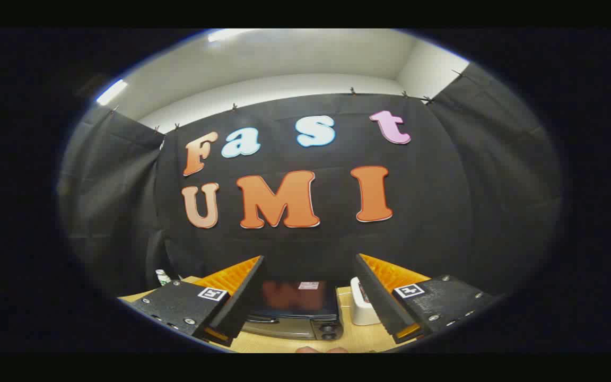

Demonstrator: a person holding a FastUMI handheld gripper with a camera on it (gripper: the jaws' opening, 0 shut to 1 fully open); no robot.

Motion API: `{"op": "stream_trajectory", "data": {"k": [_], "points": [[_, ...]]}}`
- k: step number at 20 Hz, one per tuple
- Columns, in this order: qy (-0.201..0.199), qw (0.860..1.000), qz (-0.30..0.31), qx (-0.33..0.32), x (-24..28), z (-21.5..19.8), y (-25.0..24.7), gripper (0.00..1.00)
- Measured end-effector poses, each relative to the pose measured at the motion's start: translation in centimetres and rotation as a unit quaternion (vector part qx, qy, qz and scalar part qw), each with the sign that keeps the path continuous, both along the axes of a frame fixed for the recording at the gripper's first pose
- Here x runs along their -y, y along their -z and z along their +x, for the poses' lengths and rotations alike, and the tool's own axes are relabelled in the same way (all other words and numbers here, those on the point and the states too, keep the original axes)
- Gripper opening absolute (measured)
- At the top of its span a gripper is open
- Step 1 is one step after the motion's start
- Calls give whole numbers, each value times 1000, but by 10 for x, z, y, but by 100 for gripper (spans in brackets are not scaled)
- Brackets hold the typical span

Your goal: Open the toaster oven, put the food inside, and close the toaster oven door.

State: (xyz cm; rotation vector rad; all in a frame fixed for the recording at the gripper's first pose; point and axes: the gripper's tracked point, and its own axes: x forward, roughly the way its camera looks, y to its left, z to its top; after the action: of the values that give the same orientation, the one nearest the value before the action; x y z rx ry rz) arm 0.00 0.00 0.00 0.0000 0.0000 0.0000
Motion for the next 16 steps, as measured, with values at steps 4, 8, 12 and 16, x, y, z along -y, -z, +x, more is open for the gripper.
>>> {"op": "stream_trajectory", "data": {"k": [4,8,12,16], "points": [[-25,999,3,21,-47,-7,-33,99],[-28,999,-11,25,-68,-9,-43,98],[-28,999,0,33,-73,-9,-63,99],[-20,999,-9,47,-67,-6,-75,99]]}}
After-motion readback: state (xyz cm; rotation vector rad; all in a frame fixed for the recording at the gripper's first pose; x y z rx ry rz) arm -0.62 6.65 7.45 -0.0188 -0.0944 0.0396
